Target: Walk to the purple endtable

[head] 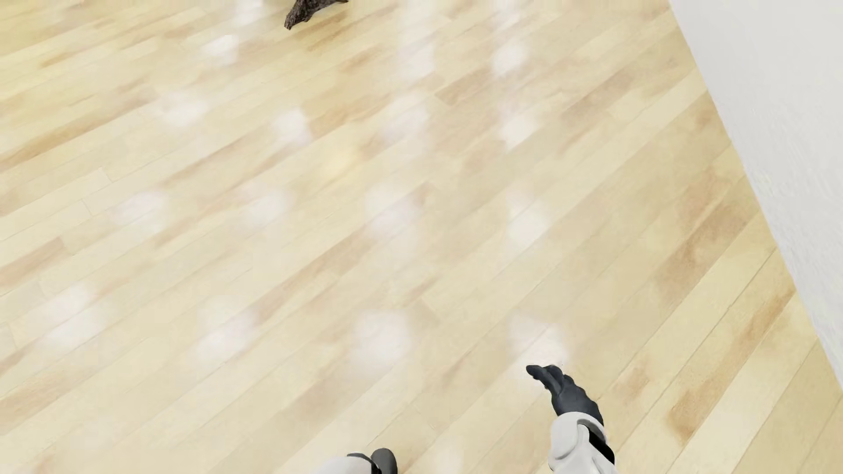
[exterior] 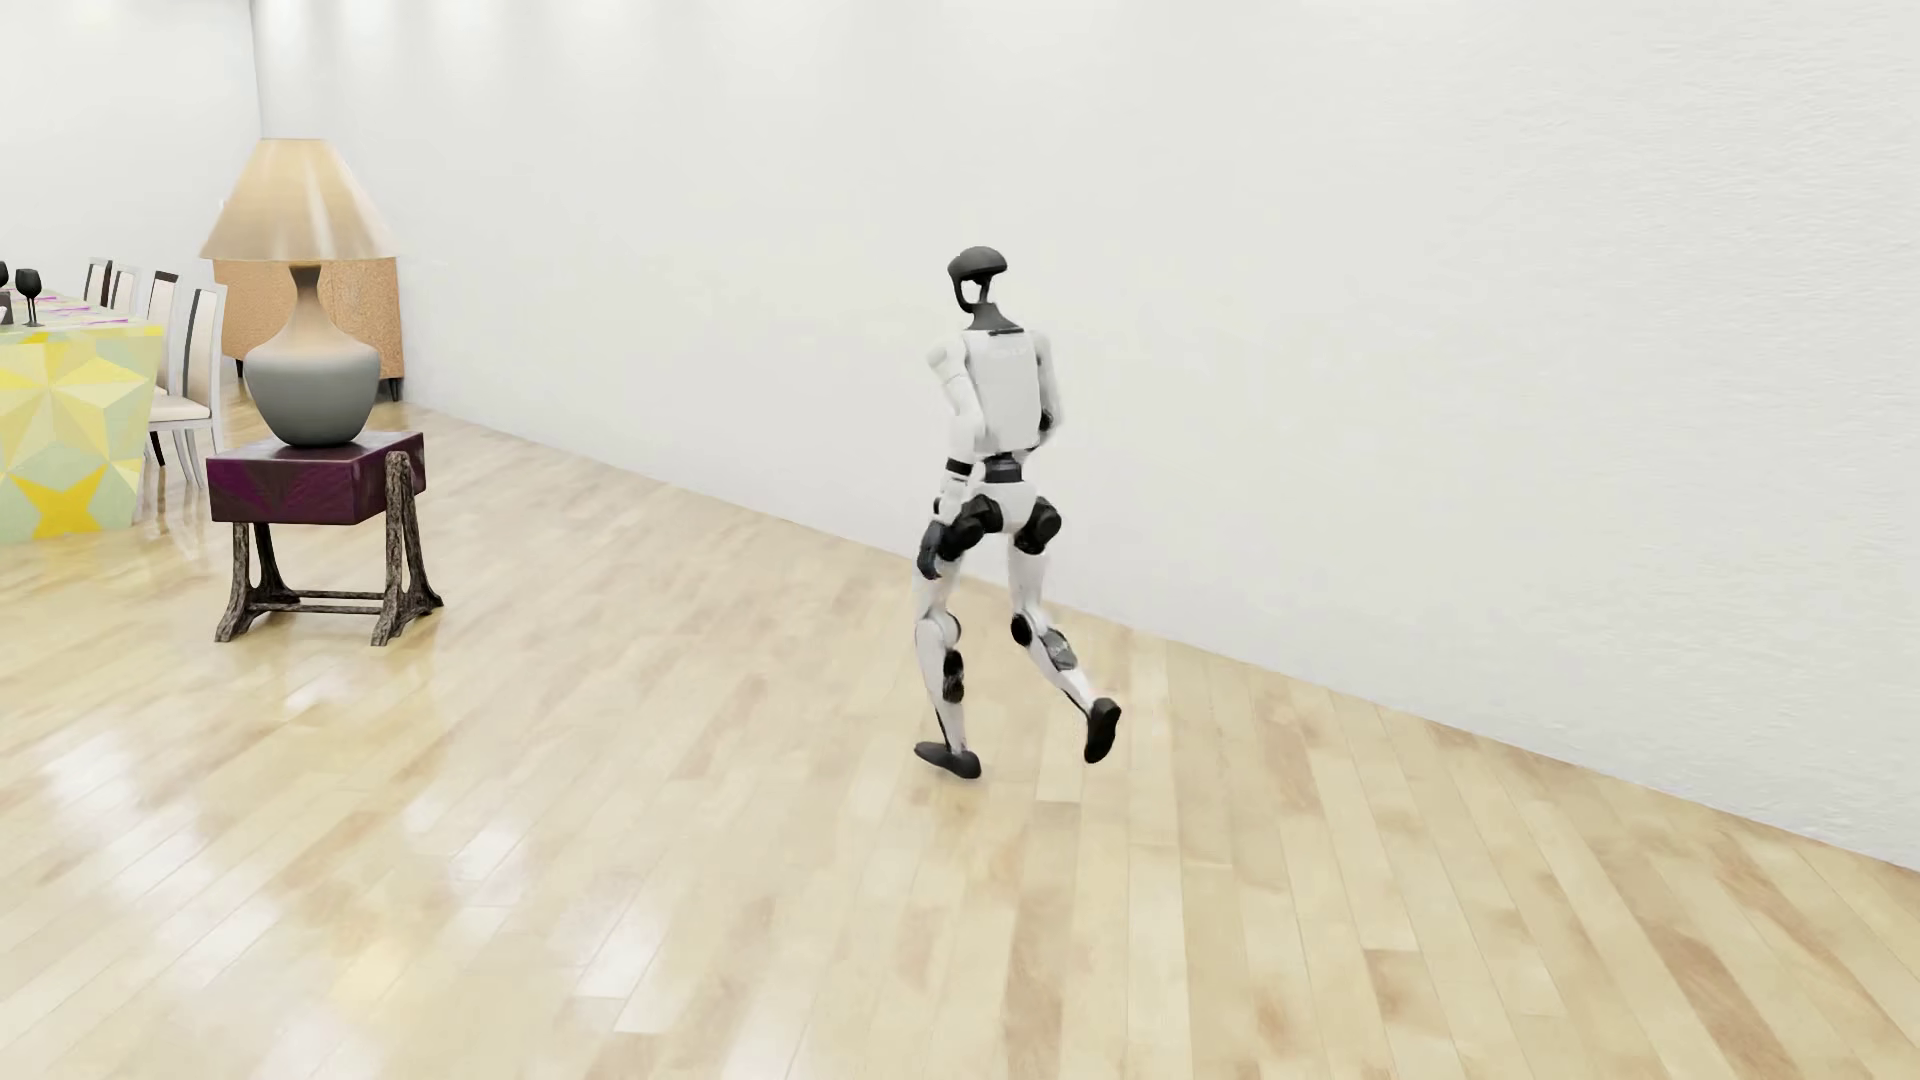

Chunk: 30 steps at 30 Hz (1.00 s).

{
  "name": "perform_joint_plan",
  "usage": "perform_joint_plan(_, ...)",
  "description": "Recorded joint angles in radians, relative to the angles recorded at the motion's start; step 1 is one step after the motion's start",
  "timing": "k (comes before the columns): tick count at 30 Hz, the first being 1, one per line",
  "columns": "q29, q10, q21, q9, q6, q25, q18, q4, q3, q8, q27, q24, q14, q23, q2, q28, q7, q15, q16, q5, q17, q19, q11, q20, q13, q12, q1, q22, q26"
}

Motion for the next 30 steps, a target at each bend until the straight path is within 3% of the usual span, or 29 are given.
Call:
perform_joint_plan(2,0.099,-0.190,0.041,-0.027,0.008,0.033,-0.032,-0.039,-0.044,-0.044,0.037,0.087,-0.045,0.181,-0.227,-0.039,-0.039,-0.100,0.026,0.054,0.040,0.007,-0.205,-0.120,0.070,-0.188,0.218,0.032,-0.031)
perform_joint_plan(4,0.345,-0.224,0.164,-0.059,0.025,-0.033,-0.039,-0.052,-0.092,-0.039,0.032,0.144,-0.113,0.285,-0.389,-0.143,-0.069,-0.087,0.051,0.073,0.002,0.019,-0.570,-0.267,0.147,-0.349,0.353,-0.059,-0.156)
perform_joint_plan(5,0.422,-0.222,0.153,-0.068,0.029,-0.057,-0.046,-0.051,-0.115,-0.009,0.017,0.146,-0.155,0.273,-0.438,-0.155,-0.088,-0.061,0.066,0.060,-0.021,0.020,-0.791,-0.344,0.215,-0.424,0.412,-0.147,-0.235)
perform_joint_plan(6,0.391,-0.213,0.071,-0.073,0.029,-0.069,-0.060,-0.048,-0.136,-0.005,0.021,0.109,-0.179,0.231,-0.457,-0.133,-0.123,-0.071,0.075,0.022,-0.019,0.016,-0.999,-0.406,0.305,-0.483,0.479,-0.240,-0.309)
perform_joint_plan(7,0.275,-0.189,-0.043,-0.074,0.027,-0.068,-0.076,-0.029,-0.156,-0.041,0.033,0.034,-0.180,0.187,-0.454,-0.107,-0.155,-0.118,0.088,-0.022,0.018,0.049,-1.100,-0.455,0.402,-0.508,0.545,-0.326,-0.370)
perform_joint_plan(8,0.152,-0.108,-0.141,-0.073,0.027,-0.056,-0.078,0.007,-0.174,-0.105,0.040,-0.048,-0.110,0.165,-0.435,-0.113,-0.180,-0.140,0.127,-0.046,0.078,0.013,-1.042,-0.501,0.478,-0.492,0.583,-0.408,-0.404)
perform_joint_plan(9,0.090,0.048,-0.189,-0.069,0.034,-0.042,-0.048,0.062,-0.189,-0.132,0.050,-0.100,0.086,0.175,-0.421,-0.160,-0.190,-0.068,0.199,-0.037,0.140,-0.068,-0.907,-0.544,0.516,-0.443,0.569,-0.494,-0.403)
perform_joint_plan(10,0.111,0.284,-0.183,-0.064,0.046,-0.041,-0.150,0.146,-0.195,-0.159,0.058,-0.113,0.361,0.209,-0.393,-0.227,-0.167,-0.006,0.269,-0.019,0.169,-0.103,-0.794,-0.562,0.522,-0.367,0.500,-0.578,-0.377)
perform_joint_plan(11,0.193,0.524,-0.133,-0.057,0.065,-0.063,-0.133,0.250,-0.184,-0.184,0.058,-0.117,0.472,0.251,-0.344,-0.264,-0.134,-0.079,0.314,0.017,0.165,-0.104,-0.704,-0.558,0.491,-0.278,0.385,-0.633,-0.331)
perform_joint_plan(12,0.280,0.697,-0.066,-0.050,0.085,-0.100,-0.046,0.268,-0.162,-0.197,0.041,-0.116,0.369,0.287,-0.272,-0.251,-0.141,-0.165,0.313,0.070,0.137,-0.092,-0.674,-0.529,0.433,-0.193,0.250,-0.631,-0.270)
perform_joint_plan(13,0.333,0.758,0.003,-0.048,0.098,-0.141,-0.031,0.248,-0.138,-0.195,0.024,-0.119,0.292,0.313,-0.173,-0.199,-0.127,-0.232,0.272,0.124,0.101,-0.076,-0.710,-0.487,0.351,-0.135,0.120,-0.556,-0.192)
perform_joint_plan(14,0.340,0.713,0.069,-0.053,0.102,-0.199,-0.028,0.198,-0.117,-0.179,0.009,-0.124,0.198,0.326,-0.062,-0.130,-0.103,-0.283,0.213,0.171,0.070,-0.063,-0.776,-0.420,0.267,-0.094,0.004,-0.433,-0.109)
perform_joint_plan(16,0.318,0.427,0.200,-0.073,0.090,-0.290,-0.093,0.127,-0.078,-0.129,-0.029,-0.153,0.120,0.287,0.137,0.018,-0.068,-0.362,0.106,0.244,0.003,-0.081,-0.876,-0.216,0.080,-0.056,-0.174,-0.185,0.051)
perform_joint_plan(17,0.305,0.211,0.241,-0.082,0.079,-0.314,-0.123,0.101,-0.055,-0.108,-0.057,-0.196,0.126,0.225,0.222,0.076,-0.078,-0.407,0.070,0.265,-0.023,-0.098,-0.897,-0.103,-0.009,-0.024,-0.233,-0.123,0.078)
perform_joint_plan(19,0.253,-0.310,0.288,-0.084,0.059,-0.329,-0.165,0.083,-0.013,-0.022,-0.112,-0.278,0.198,0.037,0.407,0.074,-0.146,-0.455,0.023,0.254,-0.070,-0.081,-0.944,0.014,-0.165,0.096,-0.267,-0.117,0.016)
perform_joint_plan(20,0.196,-0.414,0.285,-0.079,0.053,-0.308,-0.195,0.106,0.003,0.021,-0.137,-0.254,0.154,-0.071,0.506,0.041,-0.103,-0.448,0.024,0.233,-0.087,-0.058,-0.948,-0.003,-0.200,0.172,-0.276,-0.128,-0.022)
perform_joint_plan(21,0.136,-0.380,0.269,-0.074,0.049,-0.262,-0.165,0.132,0.017,0.045,-0.160,-0.192,0.143,-0.175,0.577,0.011,-0.023,-0.385,0.031,0.205,-0.104,-0.057,-0.902,-0.044,-0.196,0.240,-0.261,-0.132,-0.047)
perform_joint_plan(22,0.101,-0.204,0.256,-0.067,0.043,-0.205,-0.178,0.161,0.030,0.060,-0.178,-0.128,0.227,-0.266,0.594,-0.029,0.026,-0.208,0.028,0.167,-0.128,-0.056,-0.781,-0.084,-0.165,0.288,-0.272,-0.122,-0.058)
perform_joint_plan(23,0.101,-0.022,0.244,-0.057,0.033,-0.159,-0.023,0.155,0.041,0.055,-0.179,-0.079,0.324,-0.339,0.551,-0.088,0.031,0.021,0.015,0.107,-0.158,0.067,-0.570,-0.119,-0.120,0.298,-0.282,-0.097,-0.055)
perform_joint_plan(24,0.111,0.108,0.217,-0.046,0.020,-0.136,0.002,0.135,0.041,0.016,-0.163,-0.041,0.223,-0.387,0.439,-0.160,0.039,0.193,0.018,0.020,-0.166,0.122,-0.300,-0.142,-0.057,0.264,-0.255,-0.058,-0.032)
perform_joint_plan(25,0.108,0.160,0.172,-0.034,0.006,-0.127,0.006,0.097,0.029,0.016,-0.135,-0.001,0.120,-0.396,0.286,-0.226,0.045,0.107,0.031,-0.021,-0.138,0.033,-0.076,-0.159,0.011,0.186,-0.195,-0.012,0.010)
perform_joint_plan(26,0.078,0.134,0.121,-0.027,-0.002,-0.100,0.007,0.057,0.009,0.013,-0.104,0.042,0.045,-0.351,0.122,-0.255,0.039,0.027,0.049,-0.023,-0.071,-0.022,0.045,-0.167,0.068,0.084,-0.103,0.024,0.057)
perform_joint_plan(27,0.028,0.055,0.071,-0.028,-0.005,-0.046,-0.007,0.026,-0.016,0.003,-0.071,0.086,-0.002,-0.256,-0.030,-0.248,0.030,-0.029,0.062,0.001,0.007,-0.025,0.053,-0.171,0.102,-0.018,0.010,0.044,0.099)
perform_joint_plan(28,-0.004,-0.045,0.035,-0.039,-0.001,0.010,-0.021,0.000,-0.041,-0.013,-0.026,0.127,-0.024,-0.118,-0.151,-0.218,0.012,-0.075,0.067,0.048,0.052,-0.036,-0.050,-0.183,0.114,-0.103,0.130,0.033,0.105)
perform_joint_plan(29,0.017,-0.126,0.031,-0.055,0.007,0.034,-0.027,-0.020,-0.068,-0.029,0.030,0.160,-0.047,0.023,-0.240,-0.193,-0.004,-0.101,0.074,0.089,0.057,-0.015,-0.215,-0.207,0.120,-0.174,0.239,-0.002,0.075)
perform_joint_plan(30,0.122,-0.168,0.080,-0.072,0.015,-0.004,-0.031,-0.035,-0.095,-0.030,0.072,0.175,-0.074,0.132,-0.308,-0.173,-0.024,-0.098,0.084,0.121,0.022,-0.005,-0.424,-0.243,0.140,-0.243,0.327,-0.060,0.017)
